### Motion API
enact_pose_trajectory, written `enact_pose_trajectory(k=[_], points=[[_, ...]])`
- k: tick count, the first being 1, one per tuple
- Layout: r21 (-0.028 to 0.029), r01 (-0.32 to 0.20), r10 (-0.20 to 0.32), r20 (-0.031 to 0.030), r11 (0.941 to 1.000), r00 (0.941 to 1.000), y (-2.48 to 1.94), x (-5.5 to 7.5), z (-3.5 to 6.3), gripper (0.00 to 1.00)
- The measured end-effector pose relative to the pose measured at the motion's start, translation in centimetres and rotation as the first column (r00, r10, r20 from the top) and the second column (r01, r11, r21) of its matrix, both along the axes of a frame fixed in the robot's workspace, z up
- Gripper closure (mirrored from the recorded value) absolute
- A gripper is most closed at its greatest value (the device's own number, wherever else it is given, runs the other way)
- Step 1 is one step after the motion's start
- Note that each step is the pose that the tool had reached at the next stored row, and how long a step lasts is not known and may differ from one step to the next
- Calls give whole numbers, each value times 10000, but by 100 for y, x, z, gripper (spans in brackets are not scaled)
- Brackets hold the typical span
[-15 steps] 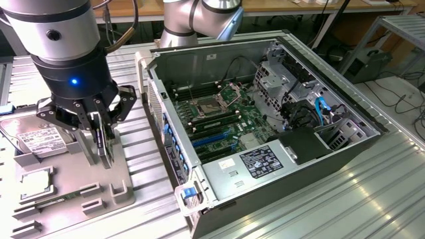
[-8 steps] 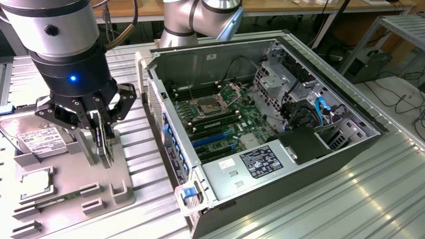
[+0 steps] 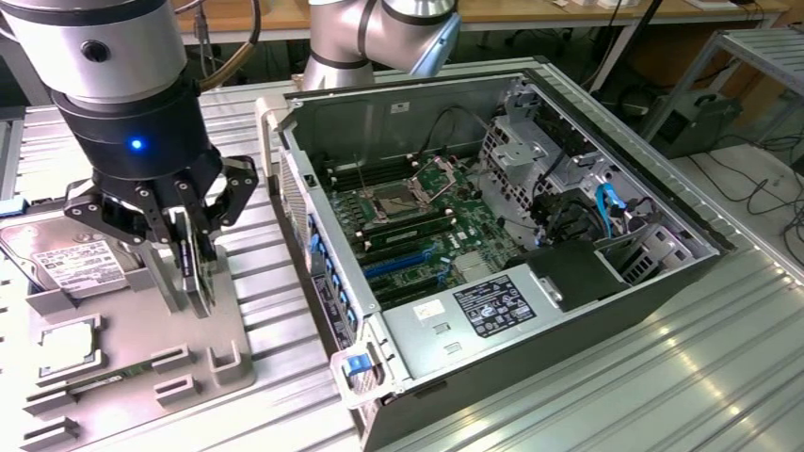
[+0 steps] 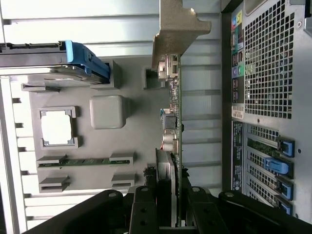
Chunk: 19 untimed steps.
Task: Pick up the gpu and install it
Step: 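Pick up the gpu and move the gpu toward the slot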
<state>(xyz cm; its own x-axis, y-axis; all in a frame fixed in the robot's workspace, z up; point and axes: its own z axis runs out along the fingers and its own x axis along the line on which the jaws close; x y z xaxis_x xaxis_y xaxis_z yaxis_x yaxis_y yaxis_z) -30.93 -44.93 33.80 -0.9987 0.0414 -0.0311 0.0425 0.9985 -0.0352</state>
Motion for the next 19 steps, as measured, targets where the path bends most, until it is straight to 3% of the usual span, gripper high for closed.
enact_pose_trajectory(k=[6,19], points=[[-115,0,0,0,9999,10000,0,0,51,72],[-175,0,0,0,9998,10000,0,0,174,72]])
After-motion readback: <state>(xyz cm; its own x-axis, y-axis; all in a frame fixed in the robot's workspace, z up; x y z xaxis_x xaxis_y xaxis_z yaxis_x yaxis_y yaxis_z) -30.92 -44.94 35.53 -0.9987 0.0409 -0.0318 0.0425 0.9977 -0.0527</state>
